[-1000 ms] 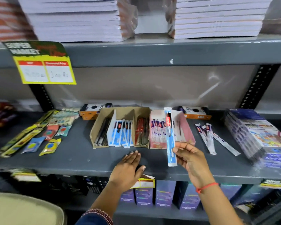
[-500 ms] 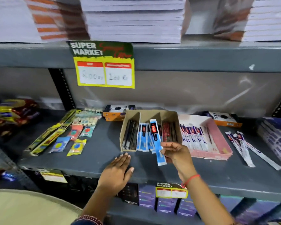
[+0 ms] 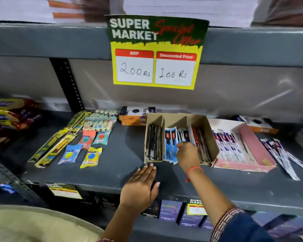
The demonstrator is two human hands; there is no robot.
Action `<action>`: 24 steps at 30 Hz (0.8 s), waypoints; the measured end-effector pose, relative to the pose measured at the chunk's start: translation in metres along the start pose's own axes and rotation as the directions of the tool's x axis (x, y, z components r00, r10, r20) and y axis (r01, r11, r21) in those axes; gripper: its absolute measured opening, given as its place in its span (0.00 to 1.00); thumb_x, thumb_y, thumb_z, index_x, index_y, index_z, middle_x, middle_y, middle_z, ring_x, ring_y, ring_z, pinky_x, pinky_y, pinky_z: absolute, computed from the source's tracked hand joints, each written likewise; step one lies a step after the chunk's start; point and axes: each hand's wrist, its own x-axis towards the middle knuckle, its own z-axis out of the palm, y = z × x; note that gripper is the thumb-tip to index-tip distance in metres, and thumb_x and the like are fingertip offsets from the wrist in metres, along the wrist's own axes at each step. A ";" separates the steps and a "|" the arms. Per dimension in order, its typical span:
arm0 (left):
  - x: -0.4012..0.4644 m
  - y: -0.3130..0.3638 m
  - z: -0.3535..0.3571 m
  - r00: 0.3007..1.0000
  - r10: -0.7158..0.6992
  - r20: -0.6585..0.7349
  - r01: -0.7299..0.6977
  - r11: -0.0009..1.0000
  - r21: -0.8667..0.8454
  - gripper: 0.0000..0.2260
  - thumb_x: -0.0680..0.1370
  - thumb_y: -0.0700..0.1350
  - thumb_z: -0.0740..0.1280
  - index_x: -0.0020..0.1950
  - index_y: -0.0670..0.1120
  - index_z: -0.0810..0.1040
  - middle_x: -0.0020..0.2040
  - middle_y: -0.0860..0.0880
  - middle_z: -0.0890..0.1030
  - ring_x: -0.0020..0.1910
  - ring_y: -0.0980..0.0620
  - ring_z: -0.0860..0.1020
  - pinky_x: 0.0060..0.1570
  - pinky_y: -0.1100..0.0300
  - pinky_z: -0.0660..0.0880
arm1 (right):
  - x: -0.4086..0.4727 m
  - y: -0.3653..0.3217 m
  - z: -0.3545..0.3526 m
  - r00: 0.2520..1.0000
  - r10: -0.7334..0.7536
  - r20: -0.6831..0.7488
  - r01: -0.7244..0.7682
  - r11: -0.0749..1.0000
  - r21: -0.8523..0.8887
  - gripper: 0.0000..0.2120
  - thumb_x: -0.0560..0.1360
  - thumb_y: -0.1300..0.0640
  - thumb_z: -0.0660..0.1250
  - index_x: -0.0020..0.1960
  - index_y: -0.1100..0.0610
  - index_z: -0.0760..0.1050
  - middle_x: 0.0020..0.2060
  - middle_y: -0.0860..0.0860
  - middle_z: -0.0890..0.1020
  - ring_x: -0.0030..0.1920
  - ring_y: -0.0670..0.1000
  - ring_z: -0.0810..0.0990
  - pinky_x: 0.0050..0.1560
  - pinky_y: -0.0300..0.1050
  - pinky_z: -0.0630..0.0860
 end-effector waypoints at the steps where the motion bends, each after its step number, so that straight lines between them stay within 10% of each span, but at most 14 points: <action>1: 0.000 0.000 0.001 1.000 0.000 -0.019 0.000 1.000 -0.007 0.31 0.81 0.55 0.40 0.58 0.42 0.79 0.56 0.45 0.82 0.55 0.48 0.79 0.68 0.60 0.52 | 0.001 -0.002 0.000 1.000 -0.009 0.018 0.010 0.997 -0.072 0.14 0.72 0.72 0.56 0.50 0.68 0.78 0.54 0.65 0.81 0.57 0.64 0.79 0.58 0.51 0.75; 9: 0.000 0.002 0.002 0.995 0.009 -0.095 -0.009 1.000 -0.005 0.30 0.81 0.55 0.42 0.58 0.42 0.79 0.55 0.44 0.82 0.55 0.48 0.79 0.63 0.59 0.61 | -0.009 -0.004 0.000 0.993 -0.104 0.053 0.117 0.880 -0.461 0.15 0.75 0.70 0.55 0.58 0.65 0.74 0.56 0.62 0.80 0.56 0.60 0.81 0.53 0.50 0.78; 18: -0.001 0.003 0.000 0.999 -0.008 -0.041 0.009 1.000 0.028 0.31 0.81 0.56 0.41 0.58 0.41 0.79 0.56 0.44 0.81 0.56 0.47 0.79 0.66 0.63 0.51 | -0.040 0.017 -0.022 0.957 -0.291 0.014 0.280 0.904 -0.323 0.23 0.71 0.72 0.55 0.62 0.61 0.75 0.54 0.62 0.81 0.54 0.62 0.80 0.53 0.52 0.77; 24: 0.004 0.017 -0.002 0.998 0.059 0.009 -0.060 0.993 0.103 0.34 0.81 0.54 0.37 0.56 0.39 0.80 0.54 0.42 0.82 0.52 0.46 0.80 0.66 0.66 0.45 | -0.053 0.042 -0.060 0.876 -0.374 -0.306 0.279 0.908 -0.313 0.16 0.70 0.69 0.62 0.53 0.58 0.81 0.52 0.59 0.82 0.48 0.64 0.81 0.41 0.53 0.79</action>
